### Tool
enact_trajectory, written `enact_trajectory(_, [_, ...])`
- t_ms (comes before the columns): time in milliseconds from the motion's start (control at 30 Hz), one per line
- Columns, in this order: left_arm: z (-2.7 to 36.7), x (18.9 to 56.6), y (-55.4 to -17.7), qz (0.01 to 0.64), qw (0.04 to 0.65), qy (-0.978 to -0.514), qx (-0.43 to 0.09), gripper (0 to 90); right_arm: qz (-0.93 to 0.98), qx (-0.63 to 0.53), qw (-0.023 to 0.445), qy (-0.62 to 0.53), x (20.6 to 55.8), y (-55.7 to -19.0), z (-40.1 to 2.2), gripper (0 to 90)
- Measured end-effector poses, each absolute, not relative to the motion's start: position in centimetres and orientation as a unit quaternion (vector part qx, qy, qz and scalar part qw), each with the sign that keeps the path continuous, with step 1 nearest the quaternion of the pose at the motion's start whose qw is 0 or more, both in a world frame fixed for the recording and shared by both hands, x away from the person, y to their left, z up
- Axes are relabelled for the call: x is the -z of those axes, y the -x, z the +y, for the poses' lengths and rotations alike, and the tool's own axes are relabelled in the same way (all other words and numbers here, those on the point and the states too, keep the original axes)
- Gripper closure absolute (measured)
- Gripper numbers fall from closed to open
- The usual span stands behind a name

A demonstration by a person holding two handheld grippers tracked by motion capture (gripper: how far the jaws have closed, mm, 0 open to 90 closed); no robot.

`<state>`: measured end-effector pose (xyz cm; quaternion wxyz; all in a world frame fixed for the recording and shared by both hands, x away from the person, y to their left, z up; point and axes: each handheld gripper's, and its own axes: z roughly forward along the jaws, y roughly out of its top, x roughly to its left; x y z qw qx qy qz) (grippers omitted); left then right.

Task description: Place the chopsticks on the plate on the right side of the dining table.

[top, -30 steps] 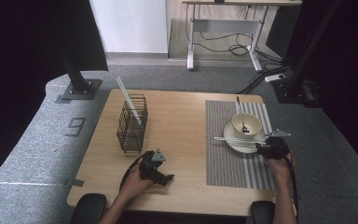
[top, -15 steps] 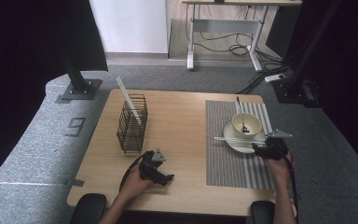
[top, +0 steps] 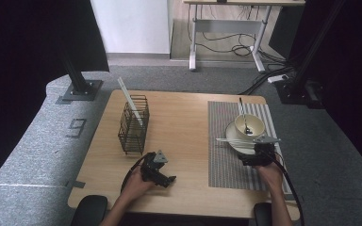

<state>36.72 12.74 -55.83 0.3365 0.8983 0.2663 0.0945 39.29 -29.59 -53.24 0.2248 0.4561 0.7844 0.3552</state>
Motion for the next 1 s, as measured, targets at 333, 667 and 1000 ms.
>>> enact_trajectory(333, [12.7, 55.8, -36.7, 0.266, 0.337, -0.898, -0.094, 0.0, 0.812, -0.334, 0.228, -0.42, 54.9, -40.2, -27.2, 0.0])
enact_trajectory(667, [12.7, 55.8, -36.7, 0.266, 0.337, -0.898, -0.095, 0.0, 0.808, -0.342, 0.235, -0.419, 55.0, -40.6, -27.3, 0.0])
enact_trajectory(1000, [12.7, 55.8, -36.7, 0.266, 0.337, -0.898, -0.095, 0.0, 0.807, -0.344, 0.228, -0.422, 54.8, -40.5, -27.6, 0.0])
